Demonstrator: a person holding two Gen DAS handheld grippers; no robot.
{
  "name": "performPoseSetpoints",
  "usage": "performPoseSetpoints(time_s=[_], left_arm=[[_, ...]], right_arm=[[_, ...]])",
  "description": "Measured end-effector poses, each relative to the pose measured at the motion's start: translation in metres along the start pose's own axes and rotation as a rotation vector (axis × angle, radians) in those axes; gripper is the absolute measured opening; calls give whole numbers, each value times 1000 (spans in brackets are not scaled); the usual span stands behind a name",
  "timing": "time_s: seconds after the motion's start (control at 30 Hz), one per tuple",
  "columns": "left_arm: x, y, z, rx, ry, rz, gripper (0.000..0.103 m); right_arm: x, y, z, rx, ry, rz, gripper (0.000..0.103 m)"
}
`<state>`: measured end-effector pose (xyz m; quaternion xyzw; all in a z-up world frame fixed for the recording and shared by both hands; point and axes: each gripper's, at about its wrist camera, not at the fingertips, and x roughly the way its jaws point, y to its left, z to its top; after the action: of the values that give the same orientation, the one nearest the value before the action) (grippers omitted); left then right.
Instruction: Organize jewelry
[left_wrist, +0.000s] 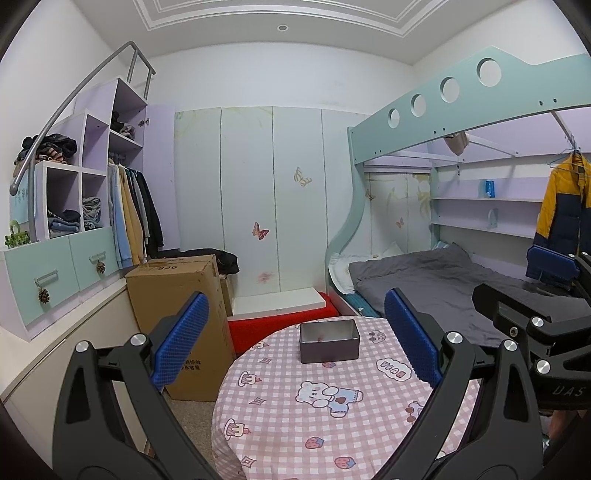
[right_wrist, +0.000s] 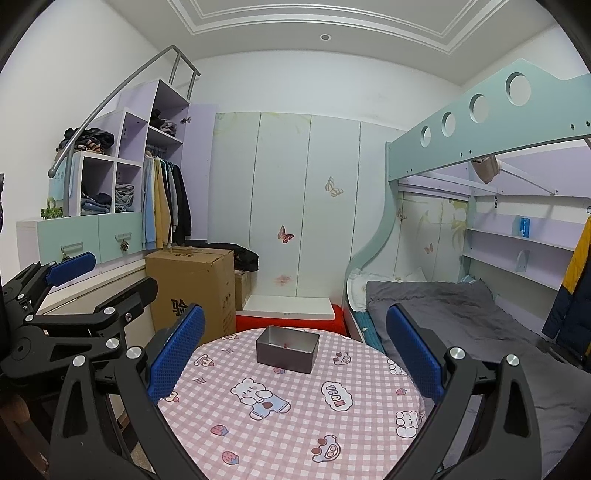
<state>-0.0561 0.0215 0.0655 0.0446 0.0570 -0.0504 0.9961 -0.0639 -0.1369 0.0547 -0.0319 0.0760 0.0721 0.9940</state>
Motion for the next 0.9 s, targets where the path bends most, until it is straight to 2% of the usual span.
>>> performPoseSetpoints(time_s=[0.9], left_arm=[[5,-2,-4,-6,12,-8,94]], right_arm=[[1,-2,-3,4,6,-2,95]])
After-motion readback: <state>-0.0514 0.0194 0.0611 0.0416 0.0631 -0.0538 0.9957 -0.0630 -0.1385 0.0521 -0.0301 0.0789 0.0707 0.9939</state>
